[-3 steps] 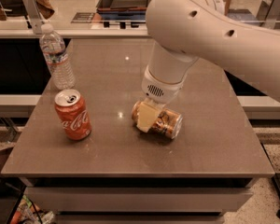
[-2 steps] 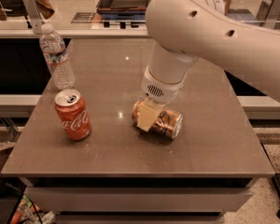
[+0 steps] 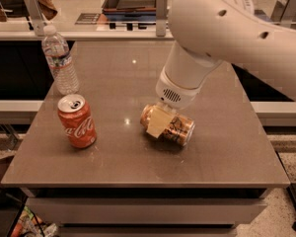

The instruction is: Place orange can upright

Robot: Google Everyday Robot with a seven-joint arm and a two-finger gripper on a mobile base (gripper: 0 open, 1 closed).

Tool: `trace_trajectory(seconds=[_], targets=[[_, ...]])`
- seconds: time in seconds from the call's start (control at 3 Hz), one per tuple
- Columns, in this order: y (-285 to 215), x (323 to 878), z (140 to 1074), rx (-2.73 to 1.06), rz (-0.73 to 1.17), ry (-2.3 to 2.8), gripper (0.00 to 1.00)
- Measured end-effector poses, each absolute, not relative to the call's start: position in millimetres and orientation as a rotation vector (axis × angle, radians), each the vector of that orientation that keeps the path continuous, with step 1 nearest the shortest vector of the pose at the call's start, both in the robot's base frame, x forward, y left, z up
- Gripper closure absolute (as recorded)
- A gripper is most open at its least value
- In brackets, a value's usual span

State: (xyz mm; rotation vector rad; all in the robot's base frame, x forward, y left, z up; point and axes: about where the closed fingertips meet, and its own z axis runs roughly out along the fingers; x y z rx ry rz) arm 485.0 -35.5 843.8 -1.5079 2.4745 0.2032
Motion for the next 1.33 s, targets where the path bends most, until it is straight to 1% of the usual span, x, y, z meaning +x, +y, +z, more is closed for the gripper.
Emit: trace_trajectory(seconds=[0.67, 1.33], targets=[[-59, 485, 863, -1.400, 0.357, 2.269, 1.00], [-103, 471, 887, -1.224, 0.460, 2.073, 1.00]])
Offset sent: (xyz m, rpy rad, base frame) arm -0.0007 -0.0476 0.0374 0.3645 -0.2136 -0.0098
